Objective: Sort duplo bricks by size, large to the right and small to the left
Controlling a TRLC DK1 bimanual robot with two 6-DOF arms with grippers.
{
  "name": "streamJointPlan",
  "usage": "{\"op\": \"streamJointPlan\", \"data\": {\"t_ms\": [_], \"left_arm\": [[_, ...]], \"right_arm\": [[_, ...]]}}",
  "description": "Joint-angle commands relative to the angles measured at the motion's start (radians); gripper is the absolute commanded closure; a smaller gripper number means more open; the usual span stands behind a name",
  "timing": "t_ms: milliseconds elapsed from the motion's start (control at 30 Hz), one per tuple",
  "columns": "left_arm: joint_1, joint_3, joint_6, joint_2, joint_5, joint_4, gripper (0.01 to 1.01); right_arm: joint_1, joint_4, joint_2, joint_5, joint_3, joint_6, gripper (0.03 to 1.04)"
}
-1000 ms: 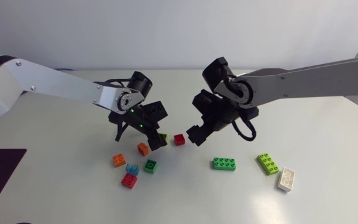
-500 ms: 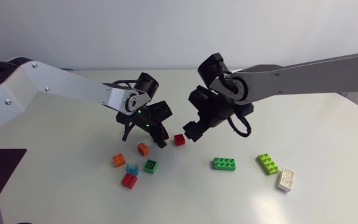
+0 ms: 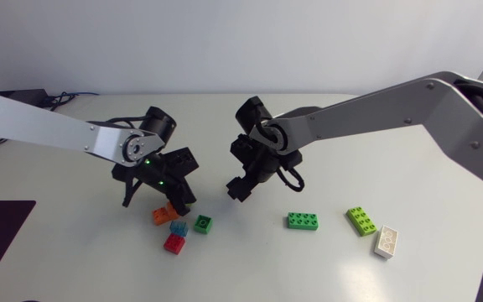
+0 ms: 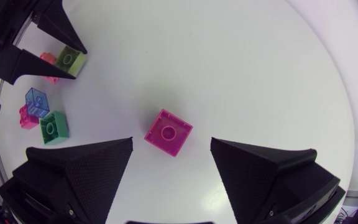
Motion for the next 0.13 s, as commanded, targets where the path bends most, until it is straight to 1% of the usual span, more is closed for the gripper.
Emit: {"op": "streamJointPlan", "data": {"t_ms": [0, 33, 100], "left_arm": [[0.025, -0.048, 0.037, -0.057, 0.017, -0.020, 0.934], [0.028, -0.053, 0.045, -0.071, 0.017, -0.034, 0.933], [0.037, -0.059, 0.046, -0.100, 0.024, -0.044, 0.930]], "right_arm": [[0.016, 0.017, 0.034, 0.008, 0.023, 0.029, 0.16], [0.019, 0.017, 0.040, 0.008, 0.028, 0.031, 0.17], [0.023, 0.017, 0.052, 0.006, 0.040, 0.031, 0.25]]}}
